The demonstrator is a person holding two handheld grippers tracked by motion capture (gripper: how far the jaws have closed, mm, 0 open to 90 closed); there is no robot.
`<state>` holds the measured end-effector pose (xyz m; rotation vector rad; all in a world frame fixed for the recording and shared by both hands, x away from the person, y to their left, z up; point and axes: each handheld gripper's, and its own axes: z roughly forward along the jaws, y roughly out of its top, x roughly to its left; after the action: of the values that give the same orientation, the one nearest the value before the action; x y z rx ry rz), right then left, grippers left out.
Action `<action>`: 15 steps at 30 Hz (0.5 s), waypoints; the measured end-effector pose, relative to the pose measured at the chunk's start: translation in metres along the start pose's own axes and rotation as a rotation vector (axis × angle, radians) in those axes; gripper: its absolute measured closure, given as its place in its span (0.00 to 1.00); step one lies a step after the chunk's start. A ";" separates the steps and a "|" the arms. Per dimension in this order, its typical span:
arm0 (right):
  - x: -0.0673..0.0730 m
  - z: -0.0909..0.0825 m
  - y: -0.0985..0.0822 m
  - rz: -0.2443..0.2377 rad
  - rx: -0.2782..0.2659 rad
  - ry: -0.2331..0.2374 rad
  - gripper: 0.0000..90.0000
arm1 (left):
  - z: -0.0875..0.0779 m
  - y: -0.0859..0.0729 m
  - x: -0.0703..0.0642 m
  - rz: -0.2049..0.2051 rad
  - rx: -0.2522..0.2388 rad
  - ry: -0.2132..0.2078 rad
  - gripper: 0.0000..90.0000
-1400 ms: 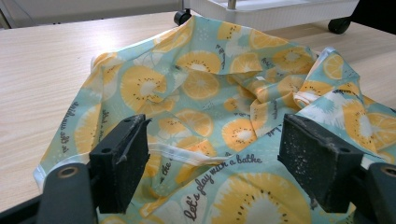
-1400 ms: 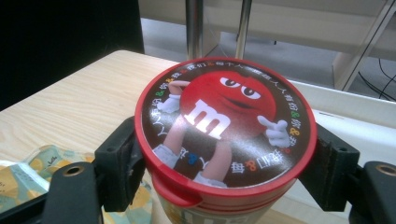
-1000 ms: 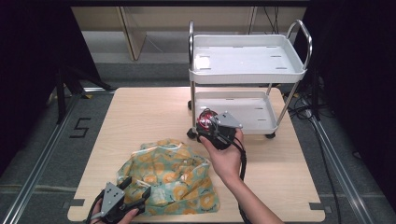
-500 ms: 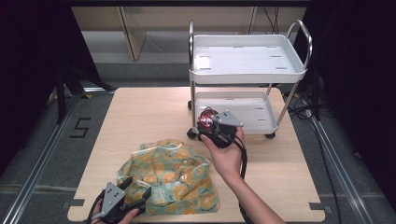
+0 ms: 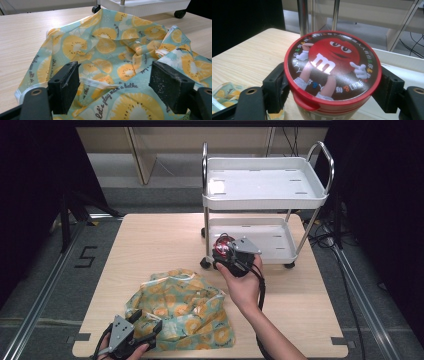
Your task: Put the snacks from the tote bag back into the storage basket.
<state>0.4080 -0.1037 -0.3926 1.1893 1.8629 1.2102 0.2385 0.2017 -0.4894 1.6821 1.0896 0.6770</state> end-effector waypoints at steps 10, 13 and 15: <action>-0.002 0.003 0.000 -0.001 0.016 0.002 0.30 | -0.001 0.001 -0.001 0.003 0.007 0.008 0.26; -0.003 0.003 0.000 0.007 0.005 0.004 0.30 | 0.000 0.001 -0.001 -0.007 -0.004 0.008 0.26; -0.004 0.004 0.001 -0.003 -0.003 0.000 0.30 | 0.000 0.001 -0.001 -0.004 -0.006 0.008 0.26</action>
<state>0.4129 -0.1062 -0.3932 1.1846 1.8614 1.2119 0.2381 0.2011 -0.4885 1.6727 1.0954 0.6848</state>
